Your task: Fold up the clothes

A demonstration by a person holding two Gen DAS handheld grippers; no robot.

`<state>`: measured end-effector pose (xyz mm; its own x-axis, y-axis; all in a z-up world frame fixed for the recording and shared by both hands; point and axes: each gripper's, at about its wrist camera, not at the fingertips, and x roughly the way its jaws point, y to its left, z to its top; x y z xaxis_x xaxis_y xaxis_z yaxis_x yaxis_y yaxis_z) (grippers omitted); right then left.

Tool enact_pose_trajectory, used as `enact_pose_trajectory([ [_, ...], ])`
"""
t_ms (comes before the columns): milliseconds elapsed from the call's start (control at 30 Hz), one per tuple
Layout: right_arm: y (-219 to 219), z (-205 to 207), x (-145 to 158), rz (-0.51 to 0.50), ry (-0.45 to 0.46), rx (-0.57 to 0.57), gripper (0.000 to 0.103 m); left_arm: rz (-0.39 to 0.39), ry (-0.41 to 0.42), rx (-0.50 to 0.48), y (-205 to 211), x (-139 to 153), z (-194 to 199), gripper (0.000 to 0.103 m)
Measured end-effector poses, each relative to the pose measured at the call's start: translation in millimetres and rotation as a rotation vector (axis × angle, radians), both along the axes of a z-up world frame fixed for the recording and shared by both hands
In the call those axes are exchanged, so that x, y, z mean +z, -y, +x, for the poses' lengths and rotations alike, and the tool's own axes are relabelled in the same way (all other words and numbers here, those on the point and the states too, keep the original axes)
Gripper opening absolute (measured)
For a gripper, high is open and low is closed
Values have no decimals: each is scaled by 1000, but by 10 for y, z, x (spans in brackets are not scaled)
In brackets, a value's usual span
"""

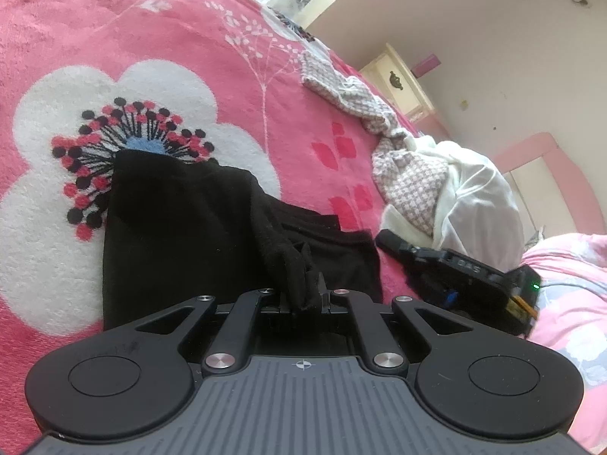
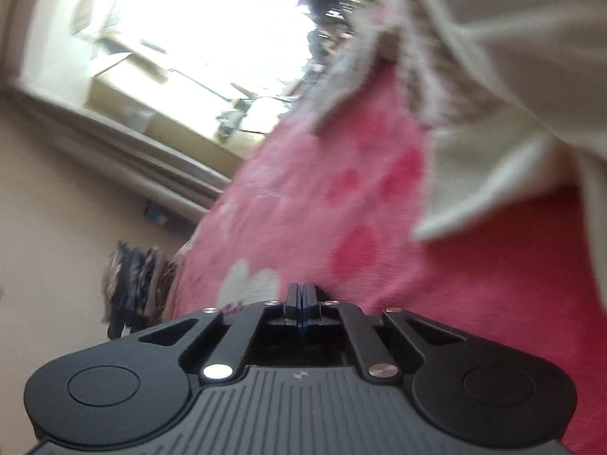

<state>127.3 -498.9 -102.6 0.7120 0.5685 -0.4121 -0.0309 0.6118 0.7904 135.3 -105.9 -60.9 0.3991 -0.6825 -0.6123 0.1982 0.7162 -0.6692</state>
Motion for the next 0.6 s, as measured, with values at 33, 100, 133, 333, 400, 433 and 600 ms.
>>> enact_pose_trajectory([
  [33, -45, -17, 60, -7, 27, 18, 0, -5, -4, 2, 1, -9, 11, 5],
  [100, -124, -61, 168, 0, 70, 64, 0, -18, -14, 7, 1, -30, 30, 5],
  [133, -150, -76, 202, 1, 81, 78, 0, -22, -16, 9, 2, -36, 36, 5],
  [333, -118, -63, 99, -34, -9, 49, 22, -26, -17, 11, 14, -51, 43, 5],
  [400, -108, -58, 65, -46, -38, 39, 38, -21, -17, 6, 18, -55, 38, 5],
  [433, -102, -56, 47, -52, -53, 34, 38, -21, -17, 6, 19, -57, 35, 5],
  [600, -76, -44, -39, -82, -128, 10, 20, -32, -14, 17, 9, -53, 17, 5],
])
